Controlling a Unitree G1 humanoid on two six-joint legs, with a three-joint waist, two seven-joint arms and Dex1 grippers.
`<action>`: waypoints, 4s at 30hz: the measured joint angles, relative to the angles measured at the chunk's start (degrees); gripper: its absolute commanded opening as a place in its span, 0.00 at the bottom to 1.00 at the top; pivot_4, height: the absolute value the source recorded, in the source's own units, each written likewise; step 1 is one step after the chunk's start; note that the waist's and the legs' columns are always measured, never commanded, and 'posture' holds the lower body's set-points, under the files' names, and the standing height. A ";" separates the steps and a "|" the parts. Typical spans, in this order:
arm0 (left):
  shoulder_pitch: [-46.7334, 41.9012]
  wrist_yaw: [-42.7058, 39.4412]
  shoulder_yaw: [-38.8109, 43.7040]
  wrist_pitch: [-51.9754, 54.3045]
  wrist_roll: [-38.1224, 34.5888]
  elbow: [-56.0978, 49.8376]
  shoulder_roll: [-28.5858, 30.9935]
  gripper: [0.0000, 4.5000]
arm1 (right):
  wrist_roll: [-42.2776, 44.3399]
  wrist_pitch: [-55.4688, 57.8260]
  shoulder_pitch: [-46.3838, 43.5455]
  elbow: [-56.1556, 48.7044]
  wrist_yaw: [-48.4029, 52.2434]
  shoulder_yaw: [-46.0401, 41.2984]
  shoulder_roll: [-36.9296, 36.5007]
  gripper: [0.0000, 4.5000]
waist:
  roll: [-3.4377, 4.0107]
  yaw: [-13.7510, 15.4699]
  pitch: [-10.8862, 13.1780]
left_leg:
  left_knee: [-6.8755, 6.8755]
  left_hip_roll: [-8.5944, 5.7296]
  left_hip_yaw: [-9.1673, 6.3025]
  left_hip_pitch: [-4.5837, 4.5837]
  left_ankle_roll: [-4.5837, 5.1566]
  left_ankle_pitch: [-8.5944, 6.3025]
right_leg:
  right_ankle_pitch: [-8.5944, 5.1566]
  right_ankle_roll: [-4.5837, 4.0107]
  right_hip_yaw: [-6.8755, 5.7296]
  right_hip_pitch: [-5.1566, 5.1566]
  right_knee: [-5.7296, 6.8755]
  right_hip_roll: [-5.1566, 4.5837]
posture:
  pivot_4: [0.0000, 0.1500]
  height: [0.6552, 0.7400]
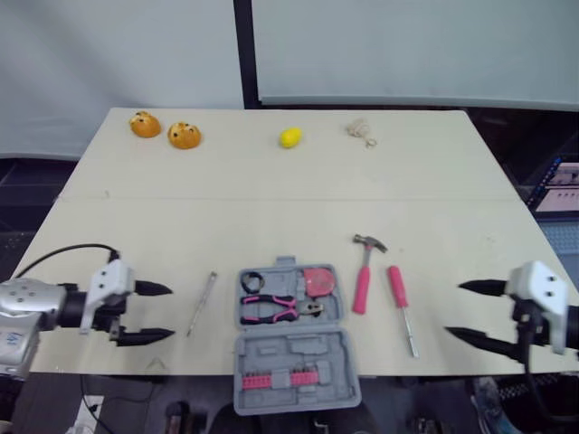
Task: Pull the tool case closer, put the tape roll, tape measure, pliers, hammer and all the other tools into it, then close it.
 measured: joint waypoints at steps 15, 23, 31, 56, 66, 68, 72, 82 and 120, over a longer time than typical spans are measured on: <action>-3.53 3.61 -12.45 -6.26 9.35 1.60 -8.60 0.61 | -13.49 -3.27 -14.60 8.70 -6.22 27.49 5.03 0.50 | -0.01 0.14 0.04 | 0.67 0.05 0.00 -0.23 0.26 -0.08 | 0.02 0.04 -0.03 -0.01 0.10 0.03 | 1.00 0.96; -5.34 5.99 -13.81 -8.95 11.84 5.67 -11.31 0.49 | -16.34 -3.39 -18.14 11.82 -7.20 32.15 7.93 0.31 | 0.00 0.13 0.04 | 0.72 0.09 -0.02 -0.22 0.25 -0.09 | 0.02 0.04 -0.05 -0.01 0.16 0.04 | 1.00 0.96; -5.21 6.89 -14.66 -9.55 12.19 5.82 -11.81 0.01 | -18.90 -3.96 -19.49 12.98 -8.17 35.48 10.56 0.00 | 0.01 0.11 0.04 | 0.73 0.09 -0.02 -0.22 0.27 -0.10 | 0.02 0.04 -0.05 -0.01 0.18 0.02 | 1.00 0.96; -15.12 10.77 -17.03 -4.70 16.46 11.23 -20.21 0.01 | -21.69 -0.41 -23.78 16.73 -12.13 36.00 17.95 0.00 | 0.01 0.22 0.03 | 0.86 0.01 -0.03 -0.24 0.30 -0.09 | 0.08 0.15 -0.04 0.04 0.24 -0.01 | 1.00 0.96; -23.03 12.19 -17.02 -9.76 19.18 22.36 -22.04 0.01 | -22.94 0.55 -29.55 23.06 -14.39 35.86 21.63 0.00 | 0.02 0.22 0.01 | 0.88 0.01 -0.02 -0.23 0.29 -0.06 | 0.09 0.15 -0.06 0.04 0.27 -0.02 | 1.00 0.96; -24.63 12.57 -17.01 -10.75 19.71 24.77 -22.62 0.01 | -23.00 0.58 -29.71 23.31 -14.49 35.77 22.13 0.00 | 0.04 0.26 0.00 | 0.88 0.00 -0.02 -0.24 0.29 -0.06 | 0.09 0.16 -0.06 0.04 0.27 -0.03 | 1.00 0.96; -27.56 12.90 -17.02 -12.81 21.06 29.02 -23.82 0.01 | -23.00 0.73 -30.01 23.80 -14.51 35.56 22.65 0.00 | 0.06 0.23 -0.02 | 0.89 0.00 -0.01 -0.23 0.28 -0.05 | 0.09 0.17 -0.06 0.05 0.29 -0.02 | 1.00 0.96; -29.88 13.72 -16.90 -15.90 22.73 33.25 -24.83 0.01 | -23.18 0.59 -31.13 25.36 -14.51 35.58 22.78 0.00 | 0.06 0.22 -0.03 | 0.89 0.00 -0.01 -0.22 0.28 -0.04 | 0.10 0.17 -0.06 0.05 0.30 -0.04 | 1.00 0.96; -21.55 13.50 -14.69 -7.76 20.69 19.39 -19.84 0.01 | -21.36 1.28 -30.77 20.60 -14.08 32.47 17.74 0.00 | 0.11 -0.19 0.01 | 0.79 0.11 -0.02 -0.29 0.24 -0.07 | 0.07 0.13 -0.06 -0.04 0.22 0.00 | 1.00 0.96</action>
